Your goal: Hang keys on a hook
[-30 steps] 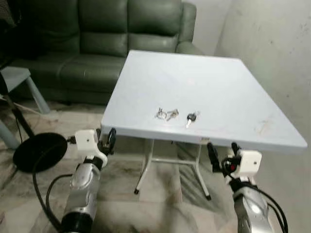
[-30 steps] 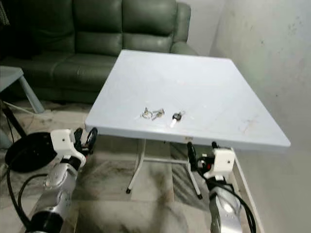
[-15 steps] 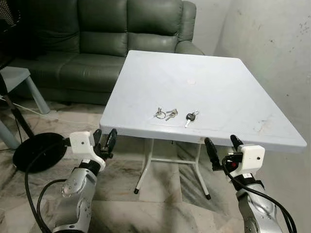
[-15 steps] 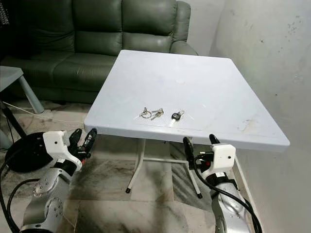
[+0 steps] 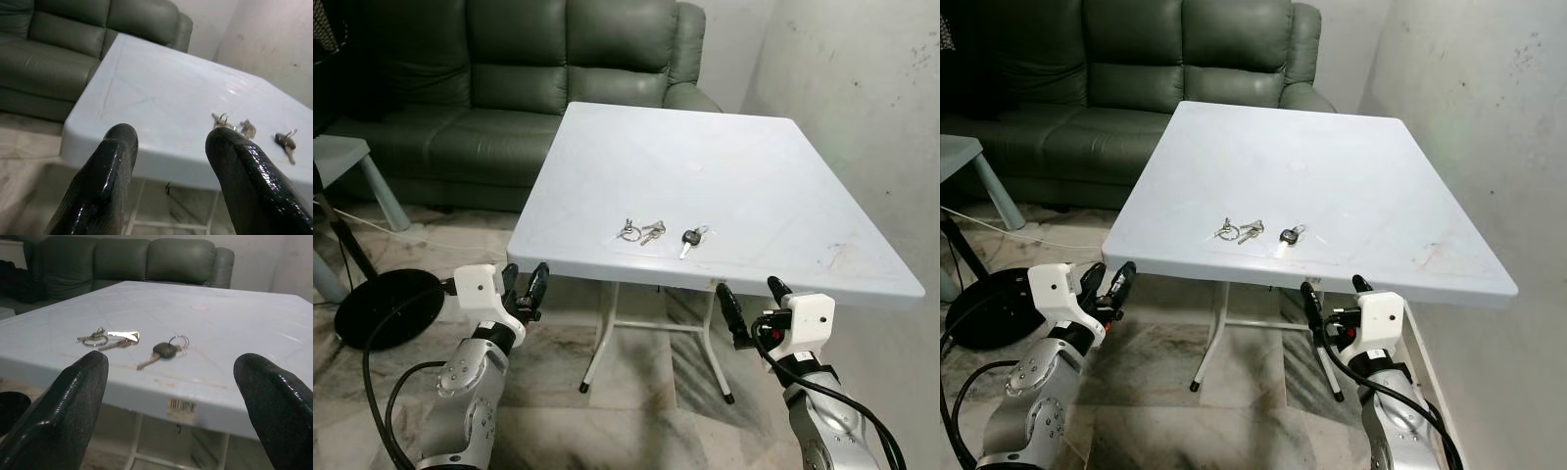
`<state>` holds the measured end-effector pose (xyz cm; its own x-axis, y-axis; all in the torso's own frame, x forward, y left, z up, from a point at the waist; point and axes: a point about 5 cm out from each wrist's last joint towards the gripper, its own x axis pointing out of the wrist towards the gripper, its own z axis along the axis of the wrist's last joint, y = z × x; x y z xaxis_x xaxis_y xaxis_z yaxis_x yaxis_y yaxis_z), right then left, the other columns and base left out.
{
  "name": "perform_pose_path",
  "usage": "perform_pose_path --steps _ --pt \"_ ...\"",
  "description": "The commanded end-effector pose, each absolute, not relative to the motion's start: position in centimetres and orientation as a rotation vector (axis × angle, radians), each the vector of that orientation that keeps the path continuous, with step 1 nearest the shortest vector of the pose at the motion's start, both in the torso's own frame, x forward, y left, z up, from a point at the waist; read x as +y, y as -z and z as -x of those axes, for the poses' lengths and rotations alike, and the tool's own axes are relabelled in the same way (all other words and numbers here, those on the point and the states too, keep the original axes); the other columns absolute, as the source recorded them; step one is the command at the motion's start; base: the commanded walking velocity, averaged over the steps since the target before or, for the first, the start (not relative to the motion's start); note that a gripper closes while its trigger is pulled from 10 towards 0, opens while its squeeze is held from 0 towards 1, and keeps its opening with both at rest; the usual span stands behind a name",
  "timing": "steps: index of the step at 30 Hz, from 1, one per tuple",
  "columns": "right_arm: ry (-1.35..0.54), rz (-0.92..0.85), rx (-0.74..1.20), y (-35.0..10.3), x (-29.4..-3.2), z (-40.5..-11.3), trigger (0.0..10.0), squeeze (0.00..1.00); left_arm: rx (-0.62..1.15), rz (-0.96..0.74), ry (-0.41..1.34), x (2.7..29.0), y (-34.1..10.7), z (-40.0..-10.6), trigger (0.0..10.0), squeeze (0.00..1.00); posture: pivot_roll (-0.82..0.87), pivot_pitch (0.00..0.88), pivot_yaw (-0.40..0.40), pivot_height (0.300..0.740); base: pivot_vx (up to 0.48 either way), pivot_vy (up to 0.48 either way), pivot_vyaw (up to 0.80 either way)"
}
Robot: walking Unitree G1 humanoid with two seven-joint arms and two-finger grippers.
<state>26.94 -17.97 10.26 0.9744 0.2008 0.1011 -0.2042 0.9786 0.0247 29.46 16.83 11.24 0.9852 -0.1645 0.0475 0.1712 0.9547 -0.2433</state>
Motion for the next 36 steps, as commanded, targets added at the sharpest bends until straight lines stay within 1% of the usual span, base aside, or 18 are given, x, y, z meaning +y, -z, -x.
perform_pose_path --steps 1,22,25,30,36 --pt "-0.206 -0.021 -0.120 -11.0 -17.9 -27.1 10.0 0.00 -0.031 0.250 0.182 16.6 -11.6 -29.5 10.0 0.00 0.03 0.000 -0.064 0.740 0.341 0.000 0.00" --pt "-0.225 -0.006 -0.121 -11.2 -17.9 -27.4 10.0 0.00 -0.033 0.252 0.195 16.1 -11.8 -29.6 10.0 0.00 0.03 0.000 -0.068 0.740 0.315 0.000 0.00" --pt "-0.227 -0.005 -0.121 -11.2 -17.9 -27.5 10.0 0.00 -0.043 0.244 0.176 16.1 -11.9 -29.6 10.0 0.00 0.03 0.000 -0.068 0.740 0.000 0.000 0.00" --pt "-0.250 0.005 -0.126 -11.5 -17.8 -27.7 10.0 0.00 -0.056 0.260 0.198 15.7 -12.0 -29.5 10.0 0.00 0.03 0.000 -0.069 0.740 0.000 0.000 0.00" --pt "-0.326 0.043 -0.119 -12.0 -17.4 -28.4 10.0 0.00 -0.059 0.255 0.215 15.4 -12.2 -29.4 10.0 0.00 0.03 0.000 -0.068 0.740 0.000 0.000 0.00"
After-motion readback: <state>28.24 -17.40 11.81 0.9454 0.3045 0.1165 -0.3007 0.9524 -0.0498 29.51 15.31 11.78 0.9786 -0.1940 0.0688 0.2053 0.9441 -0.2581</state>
